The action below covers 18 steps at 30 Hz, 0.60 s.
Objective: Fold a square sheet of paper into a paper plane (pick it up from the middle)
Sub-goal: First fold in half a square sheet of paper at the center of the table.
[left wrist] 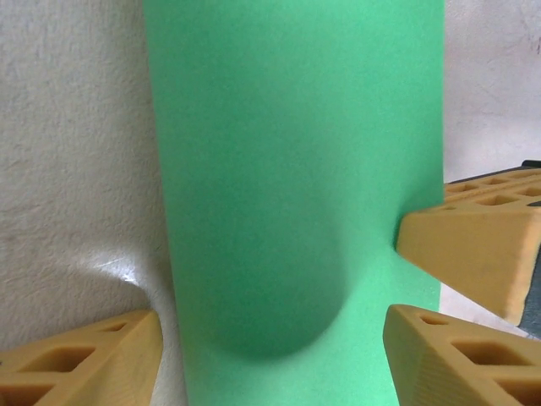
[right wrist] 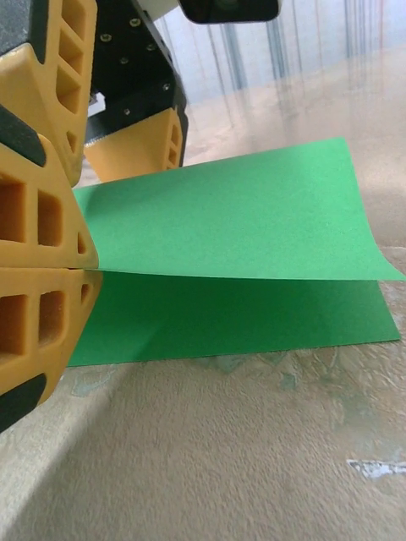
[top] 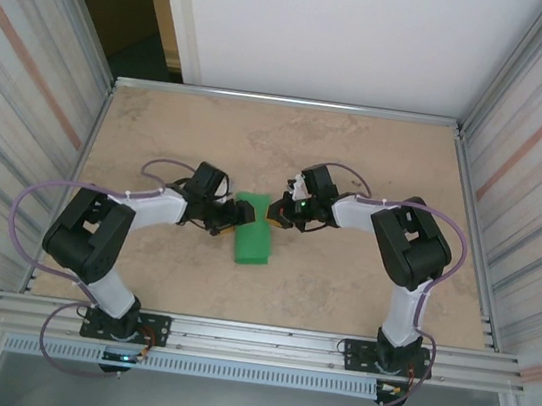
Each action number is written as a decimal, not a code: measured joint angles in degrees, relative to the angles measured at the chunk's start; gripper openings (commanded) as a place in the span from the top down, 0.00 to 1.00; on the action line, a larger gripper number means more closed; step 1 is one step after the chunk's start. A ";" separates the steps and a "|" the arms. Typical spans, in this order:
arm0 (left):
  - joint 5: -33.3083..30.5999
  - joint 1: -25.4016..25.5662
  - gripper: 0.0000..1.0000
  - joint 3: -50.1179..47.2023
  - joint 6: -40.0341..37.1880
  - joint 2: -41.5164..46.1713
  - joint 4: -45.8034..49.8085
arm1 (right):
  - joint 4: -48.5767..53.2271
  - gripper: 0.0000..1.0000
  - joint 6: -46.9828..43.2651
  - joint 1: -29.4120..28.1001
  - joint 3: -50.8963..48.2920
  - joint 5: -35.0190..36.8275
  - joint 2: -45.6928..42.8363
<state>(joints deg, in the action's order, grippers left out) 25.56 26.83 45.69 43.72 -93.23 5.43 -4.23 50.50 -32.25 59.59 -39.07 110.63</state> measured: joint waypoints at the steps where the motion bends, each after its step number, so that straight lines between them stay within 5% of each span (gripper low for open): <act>1: -0.33 0.20 0.36 0.26 -0.07 0.00 0.63 | -0.02 1.00 0.02 -0.02 0.00 0.11 0.00; 10: -3.58 1.07 0.54 2.82 -0.39 -2.51 5.11 | -0.22 1.00 0.04 -0.04 0.00 0.28 0.63; 18: -5.31 1.33 0.59 3.65 0.28 -3.45 6.73 | 0.28 0.55 -0.15 0.46 -0.68 2.38 -0.28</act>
<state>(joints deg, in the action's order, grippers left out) 20.25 28.16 49.34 44.01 -96.68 12.16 -3.95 50.35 -31.79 58.92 -36.69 110.34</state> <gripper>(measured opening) 0.425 0.406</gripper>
